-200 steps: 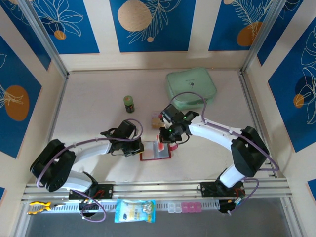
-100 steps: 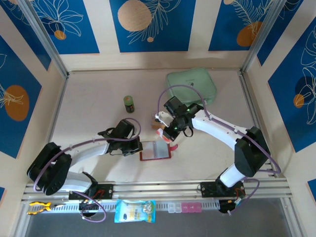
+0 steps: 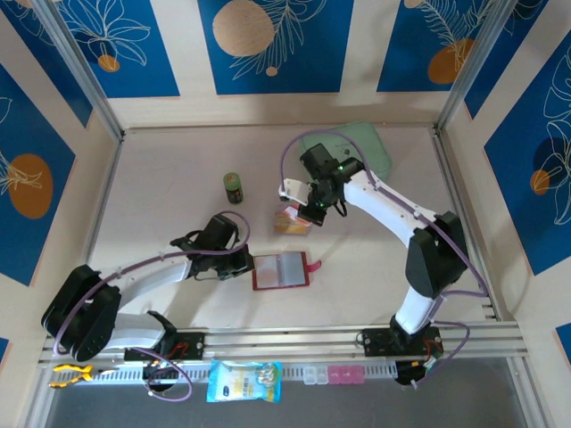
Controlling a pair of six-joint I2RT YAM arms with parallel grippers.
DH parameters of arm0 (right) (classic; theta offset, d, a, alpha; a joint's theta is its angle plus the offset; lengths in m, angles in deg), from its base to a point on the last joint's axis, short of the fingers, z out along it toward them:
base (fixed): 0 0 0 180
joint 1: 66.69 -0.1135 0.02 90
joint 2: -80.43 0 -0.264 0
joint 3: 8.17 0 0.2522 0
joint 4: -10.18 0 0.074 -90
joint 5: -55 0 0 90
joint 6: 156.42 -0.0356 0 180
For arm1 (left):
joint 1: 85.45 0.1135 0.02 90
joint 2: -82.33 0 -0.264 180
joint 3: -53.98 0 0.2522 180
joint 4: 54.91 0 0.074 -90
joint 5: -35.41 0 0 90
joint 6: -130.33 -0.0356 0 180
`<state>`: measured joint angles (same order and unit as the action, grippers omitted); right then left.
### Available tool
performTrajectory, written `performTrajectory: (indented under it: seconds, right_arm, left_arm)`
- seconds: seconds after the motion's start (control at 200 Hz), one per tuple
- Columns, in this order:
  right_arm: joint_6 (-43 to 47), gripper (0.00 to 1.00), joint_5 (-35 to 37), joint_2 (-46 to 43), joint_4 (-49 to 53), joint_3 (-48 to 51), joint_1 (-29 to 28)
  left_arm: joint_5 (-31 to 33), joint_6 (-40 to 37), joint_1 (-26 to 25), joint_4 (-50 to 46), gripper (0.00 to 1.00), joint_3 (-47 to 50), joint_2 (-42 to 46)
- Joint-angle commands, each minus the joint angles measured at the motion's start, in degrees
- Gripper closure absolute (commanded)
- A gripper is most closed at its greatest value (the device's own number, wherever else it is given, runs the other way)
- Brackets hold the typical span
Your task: Take the credit cards out of the card holder
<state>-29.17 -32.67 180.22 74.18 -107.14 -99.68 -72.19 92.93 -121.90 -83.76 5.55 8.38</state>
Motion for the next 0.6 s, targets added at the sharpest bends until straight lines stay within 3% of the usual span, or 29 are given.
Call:
performTrajectory:
  seconds: [0.0,0.28,0.595]
  right_arm:
    - [4.5,1.0,-2.3,3.3,3.1,-5.2,1.3]
    - [7.0,1.0,-3.5,11.4,5.4,-15.2,2.8]
    - [8.7,0.99,-4.2,15.9,5.6,-17.9,3.6]
  left_arm:
    - [1.1,-0.1,0.7,-2.1,0.93,1.2,1.6]
    - [1.9,0.0,1.3,-3.1,0.9,2.0,3.8]
    - [2.2,-0.1,1.9,-4.2,0.9,2.5,5.0]
